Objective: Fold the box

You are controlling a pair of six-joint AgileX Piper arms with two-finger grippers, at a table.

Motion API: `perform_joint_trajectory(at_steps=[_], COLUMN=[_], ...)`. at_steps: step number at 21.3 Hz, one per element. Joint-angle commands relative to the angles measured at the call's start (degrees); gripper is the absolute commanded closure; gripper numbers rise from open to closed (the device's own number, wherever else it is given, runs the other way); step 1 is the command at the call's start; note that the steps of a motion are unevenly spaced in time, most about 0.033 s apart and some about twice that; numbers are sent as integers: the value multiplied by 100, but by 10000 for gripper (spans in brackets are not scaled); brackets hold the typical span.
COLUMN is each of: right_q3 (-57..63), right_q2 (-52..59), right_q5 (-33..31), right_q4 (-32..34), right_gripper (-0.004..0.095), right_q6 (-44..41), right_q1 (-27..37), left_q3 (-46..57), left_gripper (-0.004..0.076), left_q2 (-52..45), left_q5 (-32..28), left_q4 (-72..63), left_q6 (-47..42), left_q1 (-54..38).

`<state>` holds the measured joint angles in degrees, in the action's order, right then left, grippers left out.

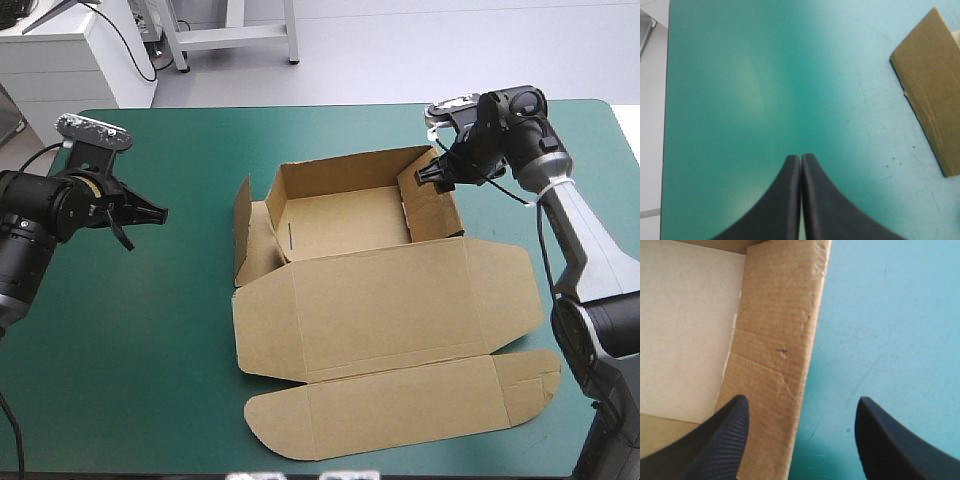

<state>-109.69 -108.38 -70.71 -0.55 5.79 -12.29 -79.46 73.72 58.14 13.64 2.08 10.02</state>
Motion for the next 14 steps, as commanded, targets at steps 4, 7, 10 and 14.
perform_joint_trajectory(at_steps=[4,7,10,14], right_q3=[-147,-134,-144,-180], right_q2=[128,-322,-631,-730], right_q5=[-55,-55,-55,-55], right_q4=[55,55,-13,-17], right_gripper=[329,329,329,698], right_q6=[107,107,107,107], right_q1=[3,3,3,3], left_q3=[-185,-185,-185,-185], left_gripper=[732,732,732,732], left_q2=[-155,-155,-155,-155], left_q5=[-188,-188,-178,-149], left_q4=[13,13,13,13], left_q6=[-28,-8,-8,-8], left_q1=[3,3,3,3])
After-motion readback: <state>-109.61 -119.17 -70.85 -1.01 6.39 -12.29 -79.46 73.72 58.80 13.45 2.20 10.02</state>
